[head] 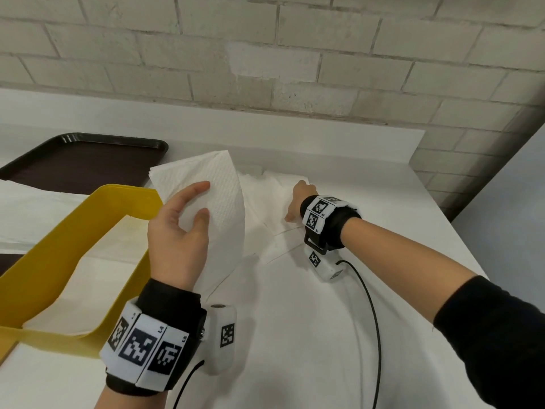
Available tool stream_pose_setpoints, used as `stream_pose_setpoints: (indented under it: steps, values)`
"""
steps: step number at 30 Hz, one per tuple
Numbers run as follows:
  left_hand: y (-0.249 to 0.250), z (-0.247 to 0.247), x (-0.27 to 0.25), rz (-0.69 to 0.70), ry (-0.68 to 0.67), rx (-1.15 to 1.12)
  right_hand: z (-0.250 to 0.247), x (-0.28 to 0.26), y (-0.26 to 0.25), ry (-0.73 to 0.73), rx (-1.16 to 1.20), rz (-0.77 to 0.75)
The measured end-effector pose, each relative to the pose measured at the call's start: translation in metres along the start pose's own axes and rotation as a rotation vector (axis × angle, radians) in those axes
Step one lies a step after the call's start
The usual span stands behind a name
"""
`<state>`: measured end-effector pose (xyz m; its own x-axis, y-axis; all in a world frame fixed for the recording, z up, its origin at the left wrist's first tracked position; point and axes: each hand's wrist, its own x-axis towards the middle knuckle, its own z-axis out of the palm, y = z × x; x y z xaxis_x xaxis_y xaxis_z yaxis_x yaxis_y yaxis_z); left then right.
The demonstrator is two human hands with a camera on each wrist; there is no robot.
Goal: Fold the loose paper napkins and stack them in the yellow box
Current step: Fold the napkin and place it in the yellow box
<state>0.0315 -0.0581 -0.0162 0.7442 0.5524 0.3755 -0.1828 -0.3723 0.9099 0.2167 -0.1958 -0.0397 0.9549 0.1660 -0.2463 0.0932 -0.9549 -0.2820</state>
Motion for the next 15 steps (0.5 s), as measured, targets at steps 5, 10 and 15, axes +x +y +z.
stream_pose_setpoints:
  steps: [5, 10, 15]
  values:
    - [0.002, 0.002, 0.001, 0.000, 0.004, -0.006, -0.011, -0.005, 0.000, 0.087, 0.241, -0.064]
    - [0.004, 0.005, 0.003, -0.015, 0.014, -0.052, -0.049, -0.038, 0.006, 0.233, 0.488, -0.328]
    - [0.007, 0.012, 0.006, -0.038, -0.014, -0.097, -0.090, -0.082, 0.013, 0.242, 0.703, -0.491]
